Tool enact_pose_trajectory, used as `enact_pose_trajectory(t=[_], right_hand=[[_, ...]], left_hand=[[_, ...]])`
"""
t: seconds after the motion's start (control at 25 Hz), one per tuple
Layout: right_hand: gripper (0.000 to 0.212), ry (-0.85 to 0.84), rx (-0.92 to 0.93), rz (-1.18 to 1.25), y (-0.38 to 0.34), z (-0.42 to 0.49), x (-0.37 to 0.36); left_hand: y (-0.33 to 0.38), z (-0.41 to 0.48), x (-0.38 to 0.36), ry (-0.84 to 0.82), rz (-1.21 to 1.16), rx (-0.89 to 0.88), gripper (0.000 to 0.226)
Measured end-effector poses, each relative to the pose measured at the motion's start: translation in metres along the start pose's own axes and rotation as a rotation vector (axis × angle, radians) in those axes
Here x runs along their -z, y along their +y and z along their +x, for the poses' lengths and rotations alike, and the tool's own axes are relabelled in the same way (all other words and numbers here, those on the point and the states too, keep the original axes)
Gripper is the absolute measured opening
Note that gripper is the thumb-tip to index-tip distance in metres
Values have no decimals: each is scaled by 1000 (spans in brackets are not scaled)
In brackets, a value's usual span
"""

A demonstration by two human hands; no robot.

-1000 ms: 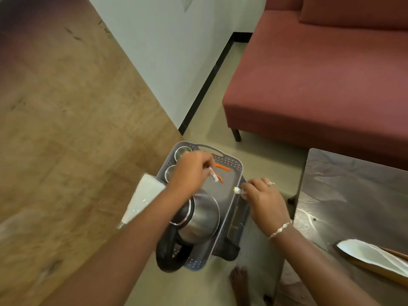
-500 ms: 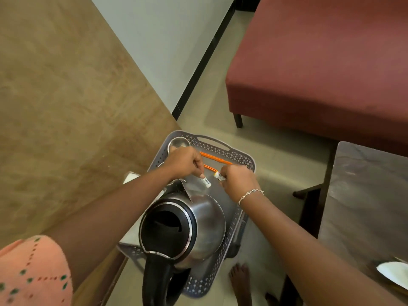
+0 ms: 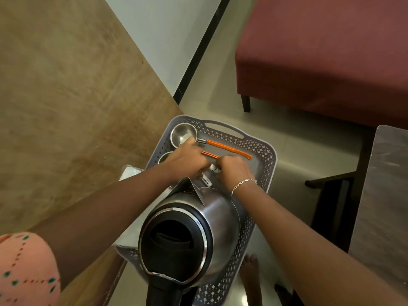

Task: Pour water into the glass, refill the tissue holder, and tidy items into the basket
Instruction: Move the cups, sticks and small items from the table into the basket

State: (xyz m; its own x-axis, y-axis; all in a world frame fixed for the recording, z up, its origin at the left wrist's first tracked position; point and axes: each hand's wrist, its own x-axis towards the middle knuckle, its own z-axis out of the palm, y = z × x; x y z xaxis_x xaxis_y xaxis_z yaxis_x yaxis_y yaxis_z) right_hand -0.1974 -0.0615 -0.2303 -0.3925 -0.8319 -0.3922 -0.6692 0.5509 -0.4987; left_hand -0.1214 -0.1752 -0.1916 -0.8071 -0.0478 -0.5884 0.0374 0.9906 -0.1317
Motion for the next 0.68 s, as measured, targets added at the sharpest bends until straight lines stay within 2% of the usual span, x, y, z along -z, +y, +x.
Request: enact_pose_trajectory(t=[0.08,0.2,0.52,0.6,0.68], right_hand=[[18,11,11,-2,-1,0,-1],[17,30,25,4,-3,3,-4],[14,53,75,25,1,5,-8],[22,74,75,4,3,-4,4],[31,117,86,-16,6,-20,20]], left_hand=[[-1,1,-3,14,160,-43,14],[3,-1,-4,14,282,-27,24],[8,-8,2,75,211,-61,23],[7,-13,4,79,123,5,14],[6,-25,11,190,57,80,15]])
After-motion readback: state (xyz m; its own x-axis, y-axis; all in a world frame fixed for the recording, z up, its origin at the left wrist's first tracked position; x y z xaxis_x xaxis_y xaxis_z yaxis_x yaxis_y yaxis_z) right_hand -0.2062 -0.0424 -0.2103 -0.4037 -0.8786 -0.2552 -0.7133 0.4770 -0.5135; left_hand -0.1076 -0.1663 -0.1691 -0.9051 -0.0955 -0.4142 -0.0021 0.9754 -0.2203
